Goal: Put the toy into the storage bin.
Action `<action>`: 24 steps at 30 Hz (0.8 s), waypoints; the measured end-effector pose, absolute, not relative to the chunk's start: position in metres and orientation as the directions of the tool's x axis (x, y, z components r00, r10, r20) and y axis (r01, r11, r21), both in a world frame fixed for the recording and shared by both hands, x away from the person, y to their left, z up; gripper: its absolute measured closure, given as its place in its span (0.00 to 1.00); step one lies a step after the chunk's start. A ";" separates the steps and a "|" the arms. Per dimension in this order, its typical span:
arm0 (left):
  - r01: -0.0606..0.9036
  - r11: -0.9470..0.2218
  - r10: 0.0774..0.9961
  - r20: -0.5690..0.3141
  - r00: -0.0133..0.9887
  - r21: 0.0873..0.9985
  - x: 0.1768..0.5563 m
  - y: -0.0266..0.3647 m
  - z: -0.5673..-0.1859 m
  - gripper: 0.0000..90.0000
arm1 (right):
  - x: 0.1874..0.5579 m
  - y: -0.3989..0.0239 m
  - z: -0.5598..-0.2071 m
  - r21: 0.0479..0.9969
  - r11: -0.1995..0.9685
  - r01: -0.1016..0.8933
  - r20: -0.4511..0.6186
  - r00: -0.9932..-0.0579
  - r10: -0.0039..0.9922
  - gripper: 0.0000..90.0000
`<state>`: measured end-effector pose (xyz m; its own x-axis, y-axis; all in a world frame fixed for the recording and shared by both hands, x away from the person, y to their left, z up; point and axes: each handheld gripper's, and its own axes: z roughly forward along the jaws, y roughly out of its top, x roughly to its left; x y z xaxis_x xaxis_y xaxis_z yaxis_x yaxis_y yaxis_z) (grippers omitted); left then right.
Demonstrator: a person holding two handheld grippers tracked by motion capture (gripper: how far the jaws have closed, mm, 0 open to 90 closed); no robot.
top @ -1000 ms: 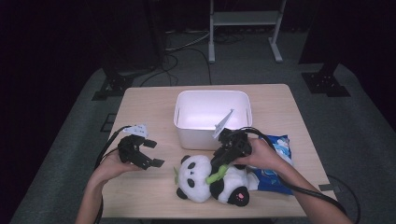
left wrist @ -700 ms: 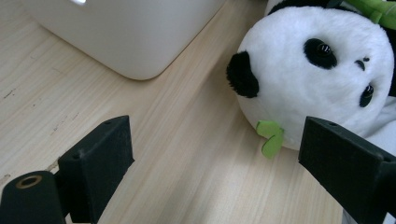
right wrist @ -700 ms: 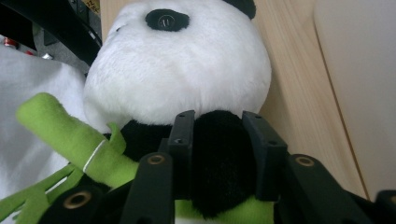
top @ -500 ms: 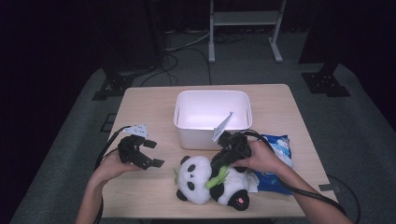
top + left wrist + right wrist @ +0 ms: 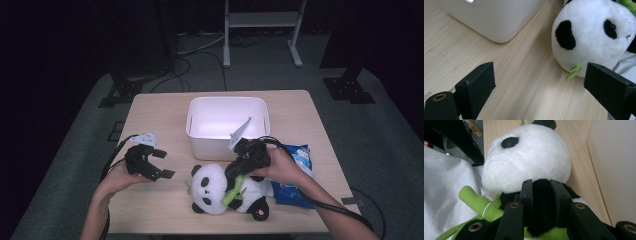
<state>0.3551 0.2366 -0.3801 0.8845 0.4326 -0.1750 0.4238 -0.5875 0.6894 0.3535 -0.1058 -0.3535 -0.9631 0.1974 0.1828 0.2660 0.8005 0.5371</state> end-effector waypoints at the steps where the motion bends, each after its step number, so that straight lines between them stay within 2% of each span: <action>1: 0.422 -0.588 0.432 -0.173 0.885 0.690 0.355 0.237 -0.380 0.10 | 0.353 -0.106 -0.352 0.540 0.797 0.269 0.182 -0.962 0.202 0.81; 13: 0.431 -0.571 0.447 -0.177 0.877 0.699 0.356 0.243 -0.380 0.10 | 0.348 -0.105 -0.328 0.561 0.788 0.254 0.165 -0.967 0.195 0.81; 24: 0.439 -0.560 0.454 -0.183 0.872 0.703 0.357 0.247 -0.379 0.10 | 0.343 -0.103 -0.290 0.564 0.791 0.236 0.138 -0.972 0.192 0.81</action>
<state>0.3566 0.2473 -0.3794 0.8721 0.4538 -0.1831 0.4389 -0.5598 0.7029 0.3431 -0.1031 -0.2898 -0.9718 0.1917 0.1376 0.2360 0.7911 0.5644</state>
